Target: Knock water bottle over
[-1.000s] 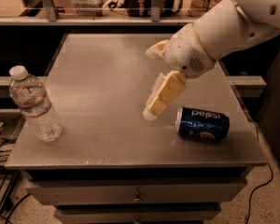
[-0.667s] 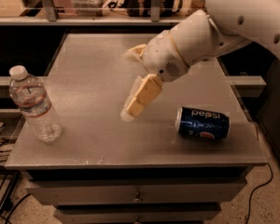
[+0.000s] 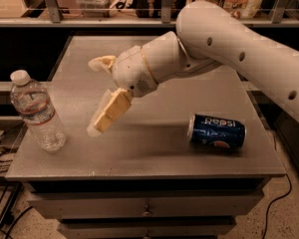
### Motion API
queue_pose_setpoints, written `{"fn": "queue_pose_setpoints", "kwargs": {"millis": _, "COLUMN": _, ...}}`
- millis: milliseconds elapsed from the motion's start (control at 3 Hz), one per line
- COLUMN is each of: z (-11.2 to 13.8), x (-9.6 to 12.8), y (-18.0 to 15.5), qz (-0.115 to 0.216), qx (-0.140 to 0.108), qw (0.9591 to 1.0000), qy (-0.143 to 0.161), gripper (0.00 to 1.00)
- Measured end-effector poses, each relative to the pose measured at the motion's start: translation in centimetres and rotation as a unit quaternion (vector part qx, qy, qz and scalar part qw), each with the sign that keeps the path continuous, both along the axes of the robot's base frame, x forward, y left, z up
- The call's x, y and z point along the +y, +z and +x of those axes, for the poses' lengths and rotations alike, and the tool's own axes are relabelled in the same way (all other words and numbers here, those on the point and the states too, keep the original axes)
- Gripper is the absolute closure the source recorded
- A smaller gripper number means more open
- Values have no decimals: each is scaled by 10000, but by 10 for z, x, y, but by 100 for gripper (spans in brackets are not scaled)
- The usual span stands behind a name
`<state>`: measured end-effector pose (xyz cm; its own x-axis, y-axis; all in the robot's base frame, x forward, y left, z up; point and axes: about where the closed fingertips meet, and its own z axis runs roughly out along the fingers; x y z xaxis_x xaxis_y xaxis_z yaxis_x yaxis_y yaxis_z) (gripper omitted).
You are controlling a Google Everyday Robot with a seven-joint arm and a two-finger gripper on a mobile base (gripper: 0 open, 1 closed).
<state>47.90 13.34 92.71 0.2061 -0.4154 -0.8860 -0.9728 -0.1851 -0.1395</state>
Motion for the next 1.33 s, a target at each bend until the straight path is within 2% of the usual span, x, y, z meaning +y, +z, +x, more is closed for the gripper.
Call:
{"fn": "queue_pose_setpoints", "kwargs": {"millis": 333, "z": -2, "x": 4, "y": 2, "qz": 40, "qx": -27, "qw": 10000, "qy": 48, "gripper": 0}}
{"fn": "queue_pose_setpoints", "kwargs": {"millis": 667, "z": -4, "x": 7, "y": -4, "qz": 39, "qx": 155, "qw": 9999, "qy": -21, "gripper": 0}}
{"fn": "queue_pose_setpoints", "kwargs": {"millis": 1000, "z": -5, "x": 34, "y": -12, "qz": 266, "qx": 336, "qw": 9990, "qy": 155, "gripper": 0}}
{"fn": "queue_pose_setpoints", "kwargs": {"millis": 1333, "z": -7, "x": 65, "y": -20, "qz": 562, "qx": 568, "qw": 9961, "qy": 382, "gripper": 0}}
